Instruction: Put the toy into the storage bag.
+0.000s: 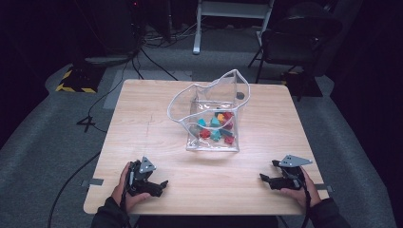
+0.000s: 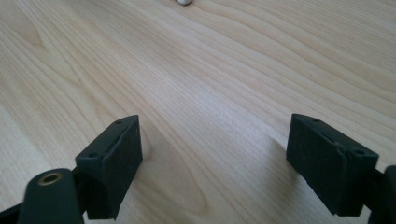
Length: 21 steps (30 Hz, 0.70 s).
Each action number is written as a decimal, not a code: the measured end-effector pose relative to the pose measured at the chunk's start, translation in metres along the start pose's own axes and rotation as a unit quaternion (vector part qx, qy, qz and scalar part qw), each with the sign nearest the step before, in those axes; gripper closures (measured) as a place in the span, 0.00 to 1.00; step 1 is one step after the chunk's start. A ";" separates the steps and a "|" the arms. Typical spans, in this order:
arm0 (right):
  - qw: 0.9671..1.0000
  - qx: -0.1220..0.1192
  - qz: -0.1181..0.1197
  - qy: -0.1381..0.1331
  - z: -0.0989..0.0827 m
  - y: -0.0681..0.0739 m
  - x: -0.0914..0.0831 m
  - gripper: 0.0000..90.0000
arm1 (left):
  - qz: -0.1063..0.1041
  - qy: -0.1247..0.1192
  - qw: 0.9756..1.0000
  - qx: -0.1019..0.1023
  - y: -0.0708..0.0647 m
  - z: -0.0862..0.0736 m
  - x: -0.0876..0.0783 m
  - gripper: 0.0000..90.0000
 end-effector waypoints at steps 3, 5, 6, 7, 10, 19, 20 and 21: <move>1.000 0.000 -0.001 0.000 -0.004 -0.001 -0.003 0.21 | 0.000 0.000 1.000 0.000 0.000 0.000 0.000 0.00; 1.000 0.002 -0.001 0.000 -0.006 -0.001 -0.004 0.21 | 0.000 0.000 1.000 0.000 0.000 0.000 0.000 0.00; 1.000 0.002 -0.002 0.000 -0.007 -0.001 -0.004 0.21 | 0.000 0.000 1.000 0.000 0.000 0.000 0.000 0.00; 1.000 0.002 -0.001 0.000 -0.007 -0.001 -0.004 0.21 | 0.000 0.000 1.000 0.000 0.000 0.000 0.000 0.00; 1.000 0.001 -0.001 0.000 -0.007 -0.001 -0.004 0.21 | 0.000 -0.001 1.000 -0.002 0.000 0.000 0.000 0.00; 1.000 -0.004 0.004 0.002 -0.005 -0.002 -0.003 0.19 | 0.000 -0.001 1.000 -0.004 0.000 0.000 0.000 0.00; 1.000 -0.005 0.003 0.001 -0.005 -0.002 -0.003 0.19 | 0.000 -0.001 1.000 -0.003 0.000 0.000 0.000 0.00; 1.000 -0.006 0.003 0.001 -0.005 -0.002 -0.003 0.19 | 0.001 0.000 1.000 -0.002 0.000 0.000 0.000 0.00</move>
Point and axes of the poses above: each handheld gripper's, and its own axes: x roughly forward along the jaws, z roughly out of its top, y roughly to its left, the point moved 3 cm from there along x, roughly forward along the jaws, and after that the axes turned 14 degrees about y, right-handed, at the moved point
